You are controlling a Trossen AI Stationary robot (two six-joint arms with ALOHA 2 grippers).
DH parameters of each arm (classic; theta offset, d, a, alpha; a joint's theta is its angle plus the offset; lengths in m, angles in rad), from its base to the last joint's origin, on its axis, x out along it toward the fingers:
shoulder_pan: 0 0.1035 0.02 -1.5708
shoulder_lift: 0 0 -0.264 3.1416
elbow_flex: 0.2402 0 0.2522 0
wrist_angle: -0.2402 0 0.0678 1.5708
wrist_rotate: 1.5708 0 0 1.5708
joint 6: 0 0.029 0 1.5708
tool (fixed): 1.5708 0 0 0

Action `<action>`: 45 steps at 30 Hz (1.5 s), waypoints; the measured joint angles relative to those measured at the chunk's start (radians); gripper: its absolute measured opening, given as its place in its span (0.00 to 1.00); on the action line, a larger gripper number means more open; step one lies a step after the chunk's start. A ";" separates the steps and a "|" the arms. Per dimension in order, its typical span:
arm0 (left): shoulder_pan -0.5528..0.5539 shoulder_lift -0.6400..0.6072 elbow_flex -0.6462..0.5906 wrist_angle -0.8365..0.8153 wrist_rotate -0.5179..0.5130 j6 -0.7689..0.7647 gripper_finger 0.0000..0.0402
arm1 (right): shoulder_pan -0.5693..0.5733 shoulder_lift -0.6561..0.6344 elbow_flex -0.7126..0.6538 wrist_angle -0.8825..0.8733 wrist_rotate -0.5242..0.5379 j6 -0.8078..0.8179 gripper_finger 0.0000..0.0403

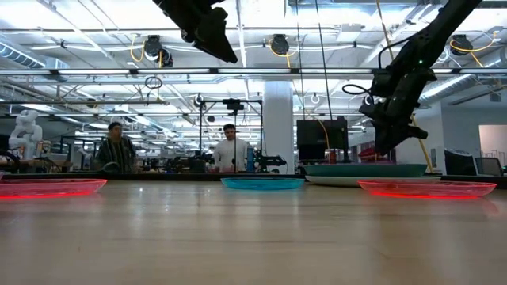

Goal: Stack plastic plates
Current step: Stack the right purple plate on top of the green plate, then stack the purple plate on top of the other purple plate

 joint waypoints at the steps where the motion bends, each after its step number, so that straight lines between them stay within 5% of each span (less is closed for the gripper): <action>1: -0.001 0.000 0.000 -0.001 0.000 -0.005 0.51 | 0.000 0.000 0.000 0.000 0.000 0.005 0.25; 7: -0.022 0.000 0.000 -0.032 0.000 -0.047 0.51 | 0.000 -0.030 0.000 -0.005 -0.001 0.018 0.35; 15: -0.079 0.013 0.000 -0.198 0.006 -0.199 0.51 | 0.069 -0.212 -0.001 0.000 -0.001 0.036 0.36; 23: -0.171 0.034 -0.002 -0.308 0.047 -0.245 0.51 | 0.275 -0.415 -0.001 -0.010 -0.002 0.111 0.35; 34: -0.269 0.067 -0.056 -0.307 0.059 -0.107 0.51 | 0.602 -0.550 -0.093 -0.059 0.082 0.309 0.35; 45: -0.145 0.063 -0.148 -0.215 0.055 -0.003 0.51 | 0.851 -0.535 -0.252 -0.098 0.082 0.674 0.35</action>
